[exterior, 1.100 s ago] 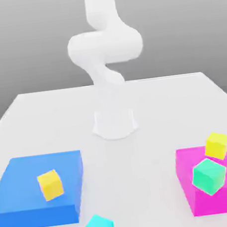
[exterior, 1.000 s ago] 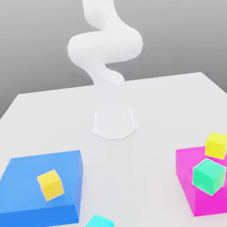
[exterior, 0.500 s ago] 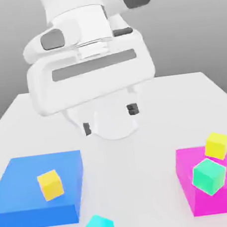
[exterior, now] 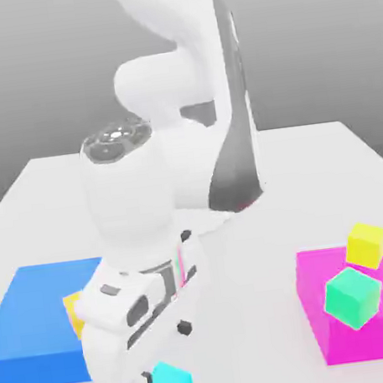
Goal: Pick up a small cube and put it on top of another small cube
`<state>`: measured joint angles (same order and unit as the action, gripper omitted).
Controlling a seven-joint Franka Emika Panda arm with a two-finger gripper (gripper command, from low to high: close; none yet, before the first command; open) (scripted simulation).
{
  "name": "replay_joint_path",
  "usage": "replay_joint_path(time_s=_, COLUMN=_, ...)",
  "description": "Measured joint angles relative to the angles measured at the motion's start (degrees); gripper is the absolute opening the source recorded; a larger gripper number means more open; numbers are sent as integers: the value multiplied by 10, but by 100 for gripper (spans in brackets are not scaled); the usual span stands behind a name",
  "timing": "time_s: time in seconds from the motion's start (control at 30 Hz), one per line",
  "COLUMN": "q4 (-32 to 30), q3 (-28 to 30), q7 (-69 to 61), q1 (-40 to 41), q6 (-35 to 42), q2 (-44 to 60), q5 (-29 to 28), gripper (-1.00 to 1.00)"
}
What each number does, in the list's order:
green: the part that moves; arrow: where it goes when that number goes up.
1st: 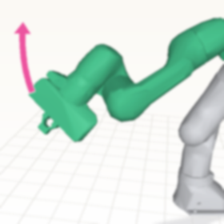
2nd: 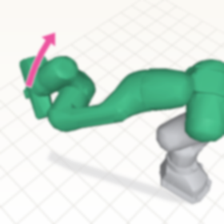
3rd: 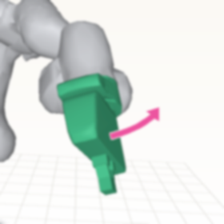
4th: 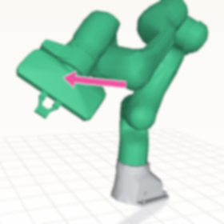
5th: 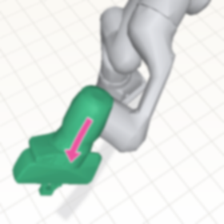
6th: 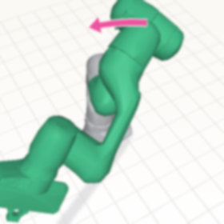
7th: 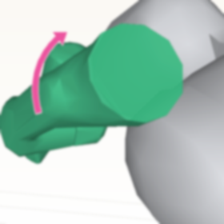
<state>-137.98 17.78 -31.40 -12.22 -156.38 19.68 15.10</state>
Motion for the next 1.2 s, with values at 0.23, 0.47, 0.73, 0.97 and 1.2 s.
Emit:
replay_joint_path(time_s=0.23, q4=12, q3=-37, q7=-27, q1=30, q6=-43, q2=58, q5=32, gripper=-100)
replay_joint_path(time_s=0.47, q4=-2, q3=-4, q7=5, q1=6, q6=3, q2=-4, q5=-11, gripper=-100)
replay_joint_path(time_s=0.73, q4=-2, q3=-69, q7=-73, q1=-80, q6=127, q2=-131, q5=-94, gripper=-100)
replay_joint_path(time_s=0.97, q4=-2, q3=-119, q7=-172, q1=-189, q6=205, q2=-217, q5=-149, gripper=-100)
replay_joint_path(time_s=1.2, q4=-21, q3=-115, q7=-186, q1=-189, q6=134, q2=-166, q5=-144, gripper=100)
